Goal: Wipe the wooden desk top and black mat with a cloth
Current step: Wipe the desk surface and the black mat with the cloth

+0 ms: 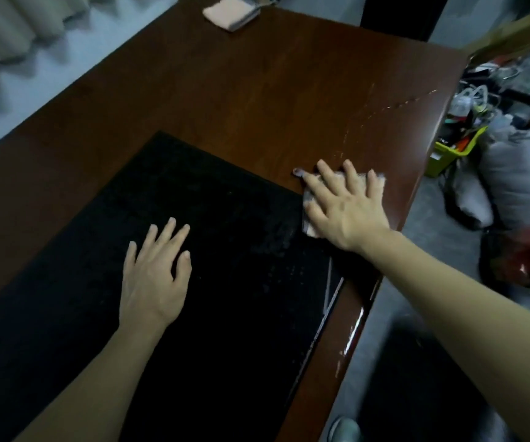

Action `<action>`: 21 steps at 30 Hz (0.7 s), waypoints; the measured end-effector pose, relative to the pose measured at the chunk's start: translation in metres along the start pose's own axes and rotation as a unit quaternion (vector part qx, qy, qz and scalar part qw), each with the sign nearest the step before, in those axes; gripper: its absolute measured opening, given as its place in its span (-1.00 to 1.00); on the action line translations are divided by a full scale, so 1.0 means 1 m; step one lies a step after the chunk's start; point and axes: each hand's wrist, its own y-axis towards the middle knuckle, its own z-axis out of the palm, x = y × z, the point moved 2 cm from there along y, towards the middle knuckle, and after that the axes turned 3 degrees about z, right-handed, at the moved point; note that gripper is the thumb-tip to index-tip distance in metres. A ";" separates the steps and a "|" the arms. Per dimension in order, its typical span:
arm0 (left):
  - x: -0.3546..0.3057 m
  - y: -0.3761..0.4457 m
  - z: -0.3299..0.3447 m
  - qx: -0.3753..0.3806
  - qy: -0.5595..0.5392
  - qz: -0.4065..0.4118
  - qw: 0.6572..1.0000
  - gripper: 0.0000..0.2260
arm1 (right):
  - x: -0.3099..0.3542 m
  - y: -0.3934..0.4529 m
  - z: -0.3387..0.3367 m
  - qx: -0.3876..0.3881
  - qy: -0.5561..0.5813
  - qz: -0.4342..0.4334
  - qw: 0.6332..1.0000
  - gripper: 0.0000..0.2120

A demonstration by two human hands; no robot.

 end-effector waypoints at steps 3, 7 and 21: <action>0.001 0.002 0.000 0.008 -0.010 0.002 1.000 -0.47 | 0.017 0.015 -0.005 -0.006 -0.014 0.023 1.000 -0.43; 0.003 0.002 0.002 0.005 -0.017 0.000 1.000 -0.46 | 0.075 -0.040 0.012 0.000 -0.047 -0.150 0.988 -0.42; 0.005 -0.002 0.005 -0.022 -0.054 -0.002 0.998 -0.47 | 0.065 0.068 -0.012 0.017 -0.013 -0.069 0.997 -0.43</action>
